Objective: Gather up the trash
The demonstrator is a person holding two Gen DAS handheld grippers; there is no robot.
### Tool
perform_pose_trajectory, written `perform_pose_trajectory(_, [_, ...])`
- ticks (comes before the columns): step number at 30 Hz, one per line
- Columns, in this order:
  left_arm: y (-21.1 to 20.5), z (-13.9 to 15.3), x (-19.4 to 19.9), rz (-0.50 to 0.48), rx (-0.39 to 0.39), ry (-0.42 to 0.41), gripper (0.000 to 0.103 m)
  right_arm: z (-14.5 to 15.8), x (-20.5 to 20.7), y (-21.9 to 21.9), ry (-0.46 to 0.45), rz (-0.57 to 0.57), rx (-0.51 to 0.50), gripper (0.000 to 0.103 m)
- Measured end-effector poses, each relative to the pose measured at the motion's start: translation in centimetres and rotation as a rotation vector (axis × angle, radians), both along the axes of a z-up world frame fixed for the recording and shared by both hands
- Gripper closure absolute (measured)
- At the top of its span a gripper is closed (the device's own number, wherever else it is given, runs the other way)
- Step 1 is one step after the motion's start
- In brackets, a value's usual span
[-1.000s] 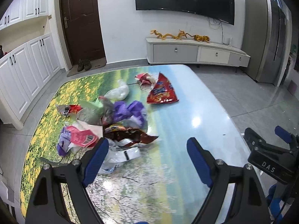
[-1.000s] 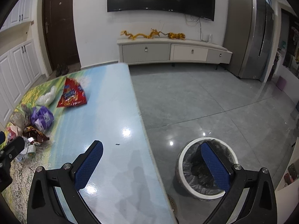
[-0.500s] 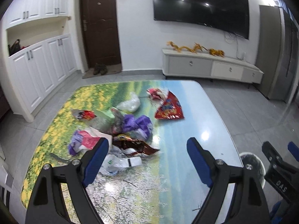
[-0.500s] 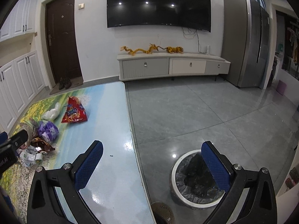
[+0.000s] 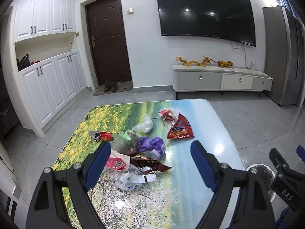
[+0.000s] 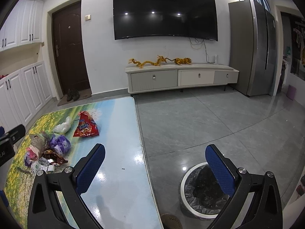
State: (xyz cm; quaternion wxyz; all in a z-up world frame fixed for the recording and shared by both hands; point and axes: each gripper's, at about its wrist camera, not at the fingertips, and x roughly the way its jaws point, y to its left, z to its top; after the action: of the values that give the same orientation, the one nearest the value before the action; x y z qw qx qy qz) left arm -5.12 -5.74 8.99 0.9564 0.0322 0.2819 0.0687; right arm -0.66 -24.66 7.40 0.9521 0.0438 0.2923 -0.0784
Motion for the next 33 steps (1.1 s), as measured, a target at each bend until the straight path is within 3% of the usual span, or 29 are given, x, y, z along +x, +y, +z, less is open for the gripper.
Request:
perform_pose_trajectory(9, [-1.8, 0.3, 0.6, -0.053, 0.008, -0.003, 0.018, 0.7, -0.5, 0.2, -0.022, 0.037, -0.026, 0.000])
perform_pose_trajectory(16, [-2.9, 0.4, 0.9, -0.096, 0.023, -0.010, 0.018, 0.4, -0.2, -0.7, -0.023, 0.003, -0.027, 0.000])
perform_pose_trajectory(20, [-3.1, 0.2, 1.2, -0.110, 0.031, -0.006, 0.010, 0.0, -0.1, -1.1, -0.026, -0.018, -0.028, 0.000])
perform_pose_trajectory(33, [-3.9, -2.0, 2.4, -0.210, 0.034, 0.039, 0.010, -0.5, -0.3, -2.0, -0.028, -0.071, -0.004, 0.000])
